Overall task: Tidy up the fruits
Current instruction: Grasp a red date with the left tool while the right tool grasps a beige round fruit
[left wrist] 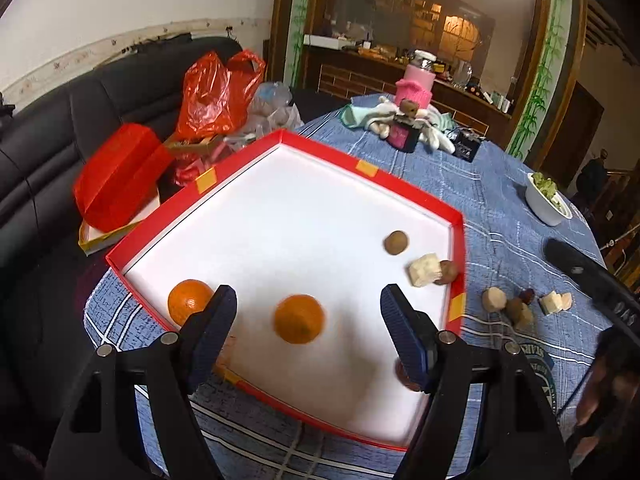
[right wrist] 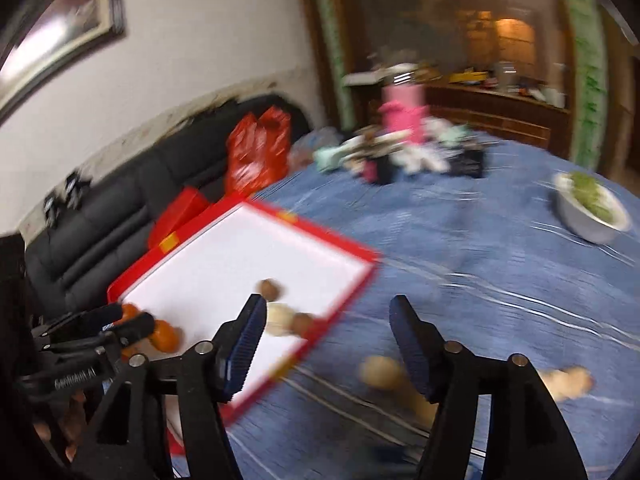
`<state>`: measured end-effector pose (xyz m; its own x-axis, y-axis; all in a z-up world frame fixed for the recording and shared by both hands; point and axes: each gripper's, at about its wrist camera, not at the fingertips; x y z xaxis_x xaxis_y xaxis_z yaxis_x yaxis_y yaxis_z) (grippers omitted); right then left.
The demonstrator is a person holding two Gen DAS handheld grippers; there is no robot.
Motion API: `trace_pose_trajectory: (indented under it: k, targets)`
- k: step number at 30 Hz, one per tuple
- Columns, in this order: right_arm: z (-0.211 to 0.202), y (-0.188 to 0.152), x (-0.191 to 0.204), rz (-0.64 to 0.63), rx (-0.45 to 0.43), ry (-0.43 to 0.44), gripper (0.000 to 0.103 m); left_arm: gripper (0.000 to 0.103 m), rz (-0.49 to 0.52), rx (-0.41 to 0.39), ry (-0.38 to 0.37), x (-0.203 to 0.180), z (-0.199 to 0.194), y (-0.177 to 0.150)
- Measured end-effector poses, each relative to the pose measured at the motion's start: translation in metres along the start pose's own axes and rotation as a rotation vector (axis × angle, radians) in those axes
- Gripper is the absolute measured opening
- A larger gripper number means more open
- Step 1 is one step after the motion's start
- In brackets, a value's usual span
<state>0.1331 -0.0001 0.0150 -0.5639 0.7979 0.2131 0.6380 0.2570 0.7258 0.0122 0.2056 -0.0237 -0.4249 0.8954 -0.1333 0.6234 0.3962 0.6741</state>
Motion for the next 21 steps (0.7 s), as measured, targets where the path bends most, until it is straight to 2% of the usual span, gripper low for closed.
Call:
trace_pose_trajectory:
  k: [5,10,13,17,21]
  targets:
    - [-0.048,-0.019,-0.079,0.151,-0.062,-0.129,0.072,0.075,0.054,-0.022,-0.045,-0.031,-0.008,-0.007]
    - [-0.072,-0.044,-0.149,0.275,-0.031,-0.239,0.072,0.075,0.157,-0.002,-0.116,-0.08,-0.007,-0.016]
    - [-0.07,-0.055,-0.166,0.294,0.007,-0.249,0.07,0.075,0.209,0.026,-0.15,-0.108,-0.003,-0.024]
    - [-0.058,-0.061,-0.169,0.264,0.05,-0.234,0.066,0.075,0.263,0.041,-0.171,-0.134,-0.004,-0.035]
    - [-0.047,-0.061,-0.171,0.255,0.078,-0.231,0.058,0.075,0.289,0.061,-0.181,-0.149,-0.002,-0.041]
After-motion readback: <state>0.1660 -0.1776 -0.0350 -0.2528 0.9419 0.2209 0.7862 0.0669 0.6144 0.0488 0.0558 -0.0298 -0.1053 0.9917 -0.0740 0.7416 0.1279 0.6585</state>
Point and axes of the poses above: each gripper's, at about its wrist camera, not at the fingertips, and z roughly the way its jaws point, x to its left, y to its top, and after that the axes turned 2 degrees about x, right-handed
